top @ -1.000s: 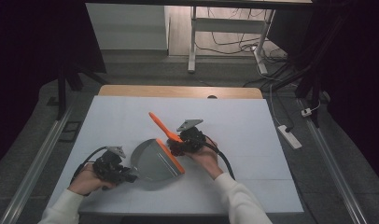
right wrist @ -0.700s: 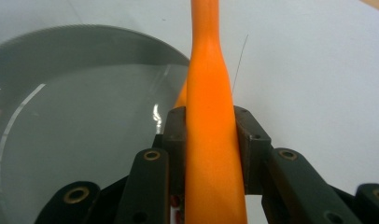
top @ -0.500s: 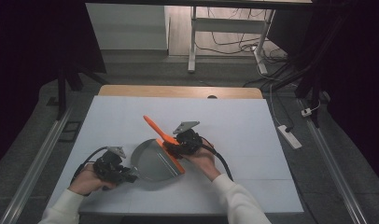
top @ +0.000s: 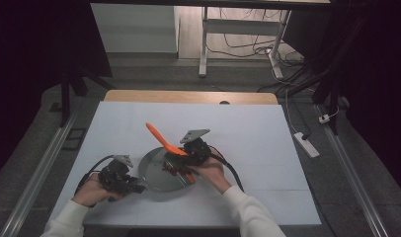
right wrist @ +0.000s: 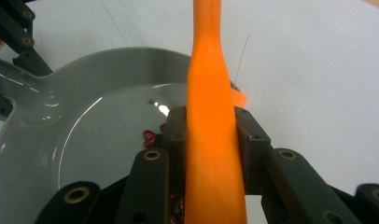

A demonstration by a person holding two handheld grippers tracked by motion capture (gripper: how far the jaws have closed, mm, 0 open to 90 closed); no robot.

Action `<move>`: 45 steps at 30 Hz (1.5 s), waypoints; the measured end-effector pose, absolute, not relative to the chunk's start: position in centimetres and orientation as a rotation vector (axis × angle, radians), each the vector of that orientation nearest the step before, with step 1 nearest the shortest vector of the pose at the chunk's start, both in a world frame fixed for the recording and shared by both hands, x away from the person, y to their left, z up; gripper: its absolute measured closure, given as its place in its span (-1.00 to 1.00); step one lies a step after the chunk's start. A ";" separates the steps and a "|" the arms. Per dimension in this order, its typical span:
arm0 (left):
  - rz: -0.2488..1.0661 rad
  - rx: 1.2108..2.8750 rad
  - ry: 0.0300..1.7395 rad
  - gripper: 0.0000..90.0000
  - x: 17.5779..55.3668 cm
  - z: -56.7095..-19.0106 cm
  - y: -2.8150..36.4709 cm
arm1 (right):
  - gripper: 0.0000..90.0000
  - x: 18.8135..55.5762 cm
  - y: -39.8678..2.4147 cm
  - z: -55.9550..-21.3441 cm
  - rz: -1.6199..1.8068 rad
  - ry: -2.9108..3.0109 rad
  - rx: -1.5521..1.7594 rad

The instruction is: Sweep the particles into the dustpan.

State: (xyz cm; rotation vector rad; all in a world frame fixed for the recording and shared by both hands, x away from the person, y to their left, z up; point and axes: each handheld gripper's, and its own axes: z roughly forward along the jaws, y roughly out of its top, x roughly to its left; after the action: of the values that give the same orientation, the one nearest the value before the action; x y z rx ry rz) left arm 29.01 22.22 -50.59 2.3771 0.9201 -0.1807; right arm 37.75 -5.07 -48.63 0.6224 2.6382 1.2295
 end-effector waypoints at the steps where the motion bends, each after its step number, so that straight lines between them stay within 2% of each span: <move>1: -0.181 2.377 0.920 0.38 29.0 -50.6 22.2 | 0.56 37.8 -5.2 -48.5 1.238 2.629 0.625; 10: -0.181 2.379 0.919 0.38 29.0 -50.6 22.2 | 0.56 38.7 -7.5 -46.9 1.266 2.534 0.708; 22: -0.179 2.379 0.918 0.38 29.0 -50.6 22.3 | 0.56 40.3 -9.4 -48.0 1.148 2.504 0.810; 45: -0.176 2.382 0.918 0.38 29.0 -50.5 22.2 | 0.55 39.2 -8.4 -49.3 1.125 2.554 0.786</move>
State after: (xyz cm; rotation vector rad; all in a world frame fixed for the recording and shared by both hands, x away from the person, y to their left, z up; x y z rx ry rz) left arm 28.97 22.25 -50.54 2.3818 0.9179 -0.1759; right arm 39.16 -8.39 -49.27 0.7863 2.5545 1.1251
